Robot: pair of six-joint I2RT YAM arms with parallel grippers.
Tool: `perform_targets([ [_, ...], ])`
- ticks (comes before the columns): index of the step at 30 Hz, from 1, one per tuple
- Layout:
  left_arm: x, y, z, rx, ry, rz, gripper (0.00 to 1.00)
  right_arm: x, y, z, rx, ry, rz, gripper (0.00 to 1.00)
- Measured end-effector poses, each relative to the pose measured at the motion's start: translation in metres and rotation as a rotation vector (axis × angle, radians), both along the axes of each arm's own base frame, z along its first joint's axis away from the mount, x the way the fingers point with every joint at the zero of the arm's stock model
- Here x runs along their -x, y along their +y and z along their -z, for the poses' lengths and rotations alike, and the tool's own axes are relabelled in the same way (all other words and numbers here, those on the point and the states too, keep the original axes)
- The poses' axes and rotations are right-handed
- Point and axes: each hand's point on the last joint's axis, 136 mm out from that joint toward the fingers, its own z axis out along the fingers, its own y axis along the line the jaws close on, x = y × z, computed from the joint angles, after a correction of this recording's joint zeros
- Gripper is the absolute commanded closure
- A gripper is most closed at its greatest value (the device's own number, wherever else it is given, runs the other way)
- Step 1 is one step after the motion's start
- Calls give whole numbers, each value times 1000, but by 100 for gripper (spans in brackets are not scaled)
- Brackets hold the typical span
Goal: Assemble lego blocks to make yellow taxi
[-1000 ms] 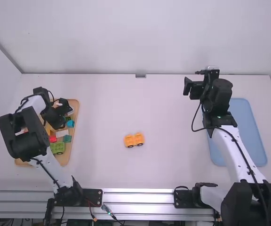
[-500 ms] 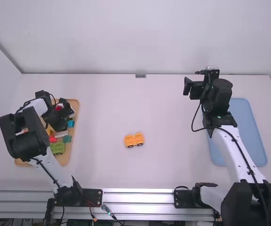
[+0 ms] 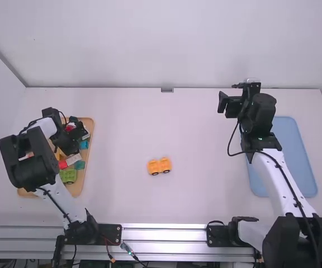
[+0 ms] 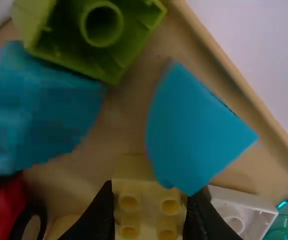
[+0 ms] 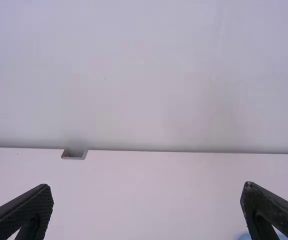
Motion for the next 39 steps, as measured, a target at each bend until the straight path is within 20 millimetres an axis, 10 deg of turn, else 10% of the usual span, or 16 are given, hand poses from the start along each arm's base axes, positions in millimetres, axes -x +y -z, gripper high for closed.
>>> perform_targets([
  [19, -23, -22, -45, 18, 26, -14, 94, 0, 0, 0, 1, -1, -1, 1],
  [29, -29, -95, -72, 0, -25, 169, 98, 0, 0, 0, 1, -1, -2, 1],
  [39, 7, -205, -66, -10, -35, 548, 90, 2, 0, 6, 5, 25, -2, 1],
])
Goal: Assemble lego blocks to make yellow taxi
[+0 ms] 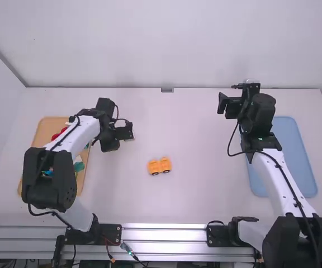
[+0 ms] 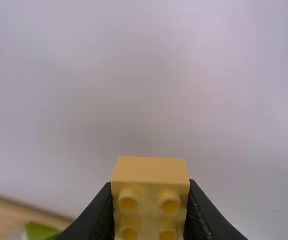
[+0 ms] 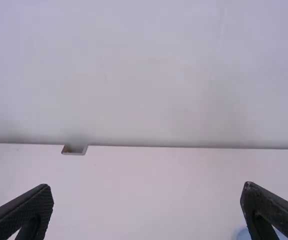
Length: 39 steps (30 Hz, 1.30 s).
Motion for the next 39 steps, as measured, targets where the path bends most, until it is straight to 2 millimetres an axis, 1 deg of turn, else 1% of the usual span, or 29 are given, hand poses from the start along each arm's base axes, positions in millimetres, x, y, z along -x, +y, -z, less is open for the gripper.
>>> perform_targets([
  [4, 23, -23, 20, -10, 50, 97, 91, 1, 0, 4, 0, 16, 0, 1],
  [5, 23, -23, 21, -9, 50, 99, 91, 1, 0, 4, -2, 16, 1, 1],
  [6, 25, -30, 24, 2, 49, 120, 90, 1, 0, 4, -1, 16, 1, 1],
  [7, 25, -37, 25, 23, 43, 136, 85, 1, 0, 4, 0, 16, 0, 1],
  [9, 27, -46, 25, 50, 42, 156, 85, 1, 0, 4, -4, 16, 1, 1],
  [10, 28, -54, 24, 70, 44, 172, 92, 1, 0, 4, -1, 16, 1, 1],
  [11, 30, -59, 24, 82, 47, 183, 96, 1, 0, 4, -1, 17, 0, 1],
  [12, 31, -63, 24, 90, 48, 196, 98, 1, 0, 4, -3, 17, 1, 1],
  [13, 32, -65, 23, 94, 48, 201, 98, 1, 0, 4, -1, 16, 0, 1],
  [14, 33, -72, 23, 107, 47, 221, 96, 1, 0, 4, -1, 16, 1, 1],
  [17, 37, -80, 28, 115, 67, 251, 91, 1, 2, 4, 0, 16, -4, 1],
  [20, 40, -82, 40, 111, 98, 265, 92, 2, 6, 3, 0, 15, -14, 1],
  [21, 41, -82, 47, 106, 118, 268, 96, 2, 9, 3, -2, 14, -20, 1],
  [22, 43, -81, 52, 103, 135, 269, 95, 2, 10, 3, 0, 14, -25, 1],
  [24, 44, -81, 55, 102, 145, 271, 94, 2, 10, 3, 0, 14, -25, 1],
  [25, 45, -81, 56, 103, 150, 271, 93, 2, 11, 3, -1, 13, -25, 1],
  [29, 48, -86, 56, 133, 161, 277, 78, 2, 10, 3, 2, 12, -24, 1],
  [30, 49, -86, 56, 137, 162, 279, 78, 2, 10, 3, 2, 12, -25, 1],
  [31, 49, -87, 56, 143, 160, 284, 73, 2, 10, 2, -1, 10, -23, 1],
  [33, 52, -88, 58, 150, 162, 299, 70, 1, 10, 1, -1, 3, -23, 1],
  [34, 53, -88, 60, 151, 163, 306, 66, 1, 10, 0, -2, 1, -23, 1],
  [35, 55, -88, 64, 154, 159, 315, 57, 1, 10, -1, -1, -3, -24, 1],
  [36, 55, -88, 67, 154, 152, 319, 53, 0, 10, -1, -1, -6, -23, 1],
  [37, 55, -88, 69, 154, 146, 324, 52, 0, 10, -2, -1, -6, -24, 1],
  [38, 56, -87, 71, 154, 142, 328, 49, 0, 10, -2, 1, -7, -24, 1],
  [39, 56, -87, 72, 153, 139, 331, 42, 0, 10, -1, 1, -7, -23, 1],
])
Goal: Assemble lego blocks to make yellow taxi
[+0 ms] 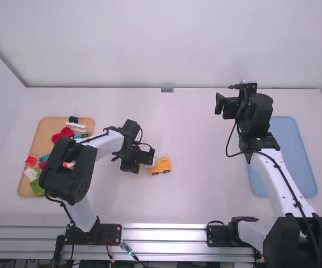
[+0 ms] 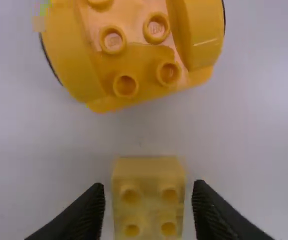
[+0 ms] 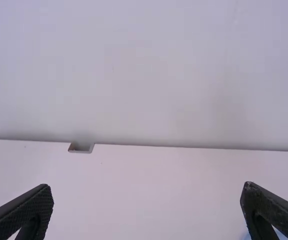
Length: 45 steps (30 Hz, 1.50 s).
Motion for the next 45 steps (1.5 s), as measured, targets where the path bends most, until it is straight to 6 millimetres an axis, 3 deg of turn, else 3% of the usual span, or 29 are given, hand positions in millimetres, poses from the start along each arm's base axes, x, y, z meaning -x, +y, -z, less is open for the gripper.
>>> perform_targets([
  [1, 1, 1, 2, -3, -8, 16, 1, 0, 0, 0, 0, 1, 2, 1],
  [7, 7, 6, -2, -30, 26, 37, 1, 0, 1, 1, -3, 3, -1, 1],
  [10, 23, 8, -27, -5, 132, 134, 1, 0, 2, 1, -3, 4, -4, 1],
  [12, 22, 8, -44, 36, 151, 184, 1, 0, 2, 1, -2, 3, -4, 1],
  [15, 7, 8, -68, 110, 117, 233, 1, 0, 2, 0, 0, 2, -5, 1],
  [19, -28, 15, -98, 181, -2, 265, 1, 0, 2, -2, -2, -7, -2, 1],
  [23, -42, 17, -112, 201, -60, 281, 1, 0, 3, -2, -3, -7, -4, 1],
  [28, -38, 9, -115, 250, -27, 227, 1, 1, 6, 0, -5, 1, -26, 1],
  [32, -28, -3, -110, 343, -5, 231, 1, 7, 23, 5, -2, 21, -131, 1],
  [37, -6, -10, -83, 532, 11, 200, 1, 29, 54, 24, 43, 83, -362, 1],
  [45, -12, 8, -44, 719, -104, -45, 1, 65, 99, 39, 92, 58, -740, 1],
])
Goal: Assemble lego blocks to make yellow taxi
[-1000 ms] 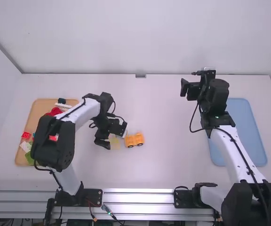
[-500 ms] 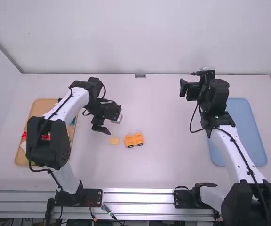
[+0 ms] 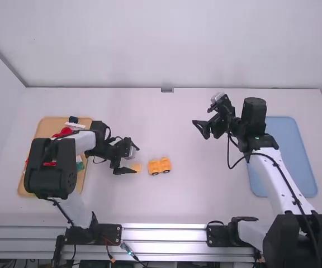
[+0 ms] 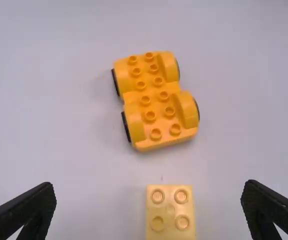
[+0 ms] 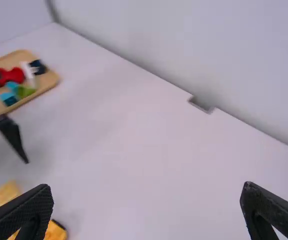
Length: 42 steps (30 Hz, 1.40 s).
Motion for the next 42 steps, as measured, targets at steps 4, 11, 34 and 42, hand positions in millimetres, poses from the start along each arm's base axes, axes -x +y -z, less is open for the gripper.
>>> perform_targets([
  [4, 2, 11, 11, 57, 21, -104, 1, 14, 30, 23, 9, -27, -191, 1],
  [11, 13, 8, 33, 88, 47, -121, 1, 39, 83, 83, 39, 19, -436, 1],
  [34, 10, 2, 50, 124, 58, -106, 57, 52, 104, 99, 75, -11, -532, 1],
  [42, 6, 3, 52, 113, 11, -102, 59, 54, 102, 101, 76, 7, -532, 1],
])
